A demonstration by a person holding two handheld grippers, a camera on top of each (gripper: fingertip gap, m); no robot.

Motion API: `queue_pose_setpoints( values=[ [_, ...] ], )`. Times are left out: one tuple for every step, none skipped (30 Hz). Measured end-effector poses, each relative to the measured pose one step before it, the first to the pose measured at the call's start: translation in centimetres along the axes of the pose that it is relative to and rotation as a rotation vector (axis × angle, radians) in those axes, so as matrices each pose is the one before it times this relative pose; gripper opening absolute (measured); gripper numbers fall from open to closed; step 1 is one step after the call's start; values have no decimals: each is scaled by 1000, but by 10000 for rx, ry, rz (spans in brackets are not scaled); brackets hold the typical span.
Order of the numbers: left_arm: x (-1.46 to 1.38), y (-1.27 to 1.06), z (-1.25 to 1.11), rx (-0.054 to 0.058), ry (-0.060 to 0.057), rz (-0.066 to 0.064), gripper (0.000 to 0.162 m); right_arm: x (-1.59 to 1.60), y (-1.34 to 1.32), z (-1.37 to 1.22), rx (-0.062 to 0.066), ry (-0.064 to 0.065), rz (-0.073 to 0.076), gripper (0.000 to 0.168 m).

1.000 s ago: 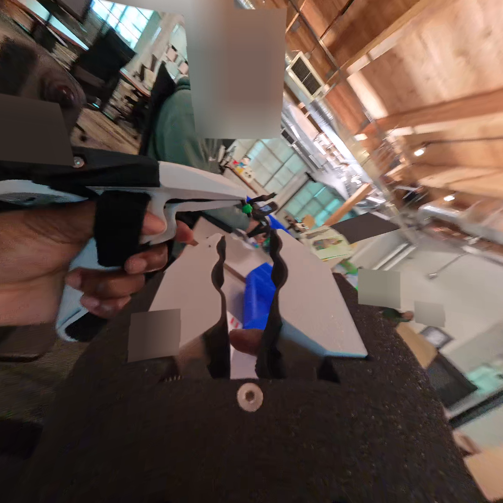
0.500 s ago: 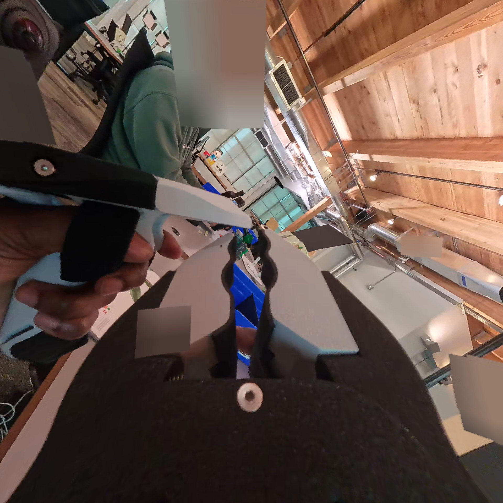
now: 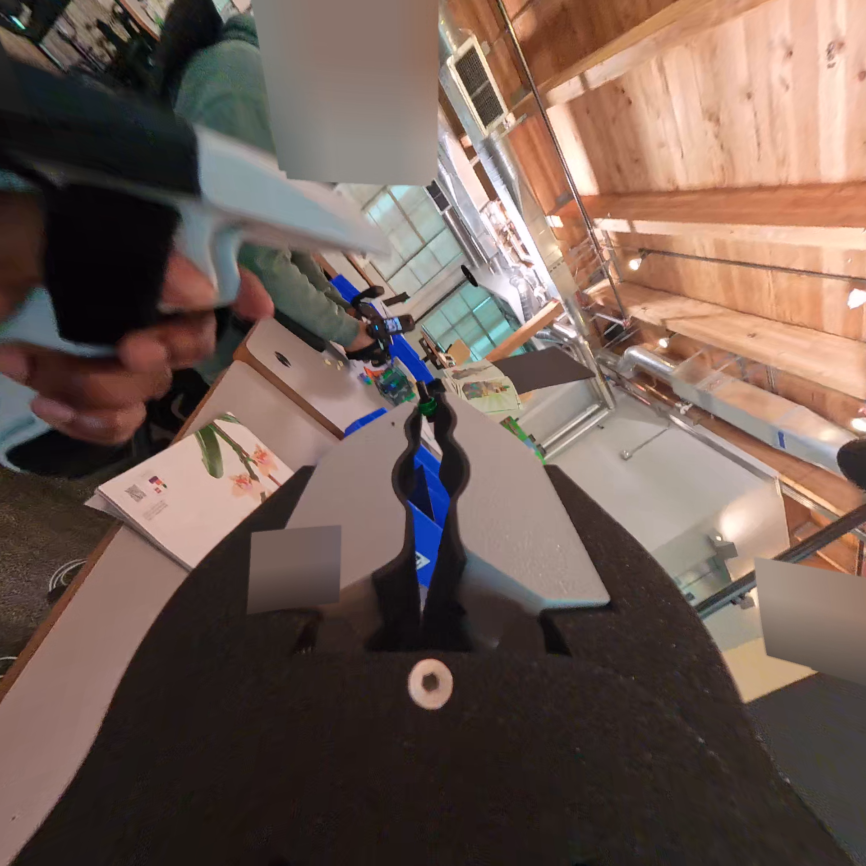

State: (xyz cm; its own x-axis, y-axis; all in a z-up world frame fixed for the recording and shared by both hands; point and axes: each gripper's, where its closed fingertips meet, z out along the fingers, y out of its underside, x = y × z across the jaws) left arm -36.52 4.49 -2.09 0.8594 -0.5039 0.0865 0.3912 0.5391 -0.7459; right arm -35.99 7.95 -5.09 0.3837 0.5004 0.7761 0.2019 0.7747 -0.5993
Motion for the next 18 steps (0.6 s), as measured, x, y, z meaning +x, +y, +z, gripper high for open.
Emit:
queue_pose_setpoints(
  values=[
    [144,934,184,-371,236,-5,0,46,-47,-17,34,43,-47,5],
    [312,847,241,-369,227,134,0,58,262,15,-70,15,35,5],
    [394,426,198,-118,201,209,2,-5,148,-51,57,-74,242,5],
    [542,-42,117,173,273,241,2,-78,-27,-152,143,-106,326,6],
    [364,-125,133,174,153,244,3,-130,-164,-75,131,-170,311,5],
    [6,55,178,-10,-41,241,3,-48,-203,-41,106,-95,247,5],
    [-15,218,211,-142,17,218,4,47,-235,-48,96,-21,151,5],
    [41,238,176,-165,93,130,6,57,-274,-65,103,12,47,5],
    [67,185,81,-100,91,47,11,-10,-207,-13,57,-4,-54,5],
    [32,166,66,-76,60,27,13,-65,-160,-8,37,-15,-94,5],
    [-63,191,79,-82,12,21,13,-112,-70,-15,16,-30,-50,5],
    [0,145,62,-58,42,-13,11,-73,-40,30,11,-22,-2,5],
    [64,47,18,1,71,-75,8,-65,5,42,-10,-15,-26,6],
    [74,23,24,8,65,-64,5,-42,-23,47,6,2,-14,5],
    [59,103,-18,-48,76,10,3,-39,-4,-61,26,7,2,5],
    [81,77,-12,-41,78,38,3,-51,-19,15,18,-17,6,5],
    [72,-1,10,23,57,33,2,-16,-102,-10,53,3,25,5],
    [55,-35,-21,26,58,13,2,-53,-184,-30,71,-8,-6,5]
  ],
)
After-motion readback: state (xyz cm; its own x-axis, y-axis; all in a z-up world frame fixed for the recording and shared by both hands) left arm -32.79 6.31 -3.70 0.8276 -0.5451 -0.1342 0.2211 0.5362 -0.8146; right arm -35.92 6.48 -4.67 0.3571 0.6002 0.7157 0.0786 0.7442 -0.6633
